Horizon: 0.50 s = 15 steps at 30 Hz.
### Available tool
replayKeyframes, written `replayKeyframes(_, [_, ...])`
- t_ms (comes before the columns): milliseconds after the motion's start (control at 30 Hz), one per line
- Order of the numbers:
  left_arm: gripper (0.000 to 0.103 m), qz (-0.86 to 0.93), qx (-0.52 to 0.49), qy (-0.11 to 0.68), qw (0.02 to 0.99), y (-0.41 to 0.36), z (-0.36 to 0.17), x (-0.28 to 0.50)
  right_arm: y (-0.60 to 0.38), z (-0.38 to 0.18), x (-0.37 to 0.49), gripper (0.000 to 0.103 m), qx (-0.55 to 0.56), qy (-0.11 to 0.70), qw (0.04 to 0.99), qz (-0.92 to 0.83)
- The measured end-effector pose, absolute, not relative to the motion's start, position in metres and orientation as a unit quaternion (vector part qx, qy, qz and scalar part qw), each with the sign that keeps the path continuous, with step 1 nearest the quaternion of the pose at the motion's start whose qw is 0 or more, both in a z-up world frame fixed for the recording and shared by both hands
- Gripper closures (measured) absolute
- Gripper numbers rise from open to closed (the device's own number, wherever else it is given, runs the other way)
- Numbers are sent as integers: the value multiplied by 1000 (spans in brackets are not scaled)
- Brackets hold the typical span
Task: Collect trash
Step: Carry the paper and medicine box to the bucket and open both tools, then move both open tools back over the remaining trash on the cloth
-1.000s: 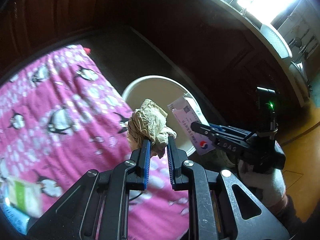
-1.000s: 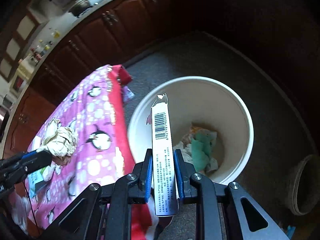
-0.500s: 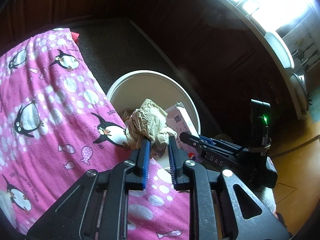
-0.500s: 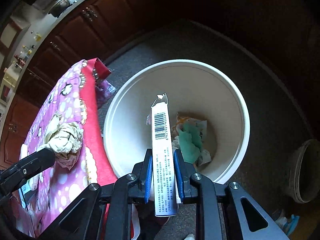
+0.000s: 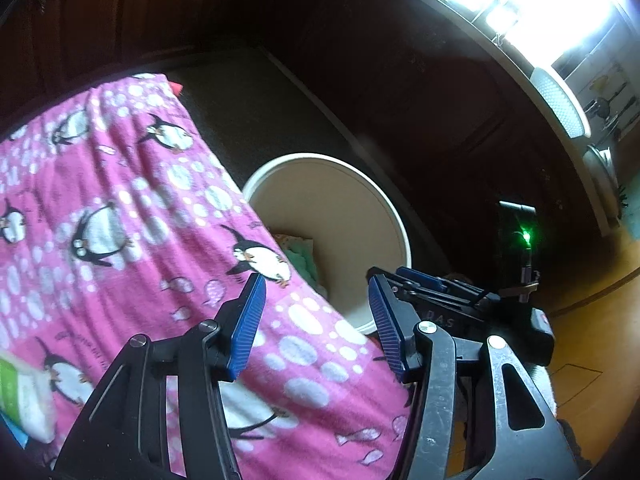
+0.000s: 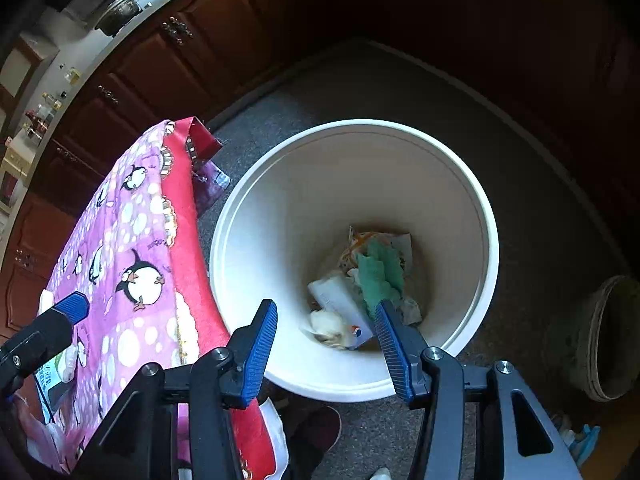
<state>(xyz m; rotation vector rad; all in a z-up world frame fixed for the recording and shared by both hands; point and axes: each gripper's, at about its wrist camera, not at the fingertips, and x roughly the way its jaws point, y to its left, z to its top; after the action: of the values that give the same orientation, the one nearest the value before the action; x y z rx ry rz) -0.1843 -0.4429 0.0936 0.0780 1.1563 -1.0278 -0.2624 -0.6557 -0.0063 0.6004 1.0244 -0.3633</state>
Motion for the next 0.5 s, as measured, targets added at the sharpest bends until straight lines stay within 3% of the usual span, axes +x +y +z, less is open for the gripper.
replayKeyframes(500, [51,-422,53,493,759,-381,110,-186,-616,45,-260,52,231,452,847,-161])
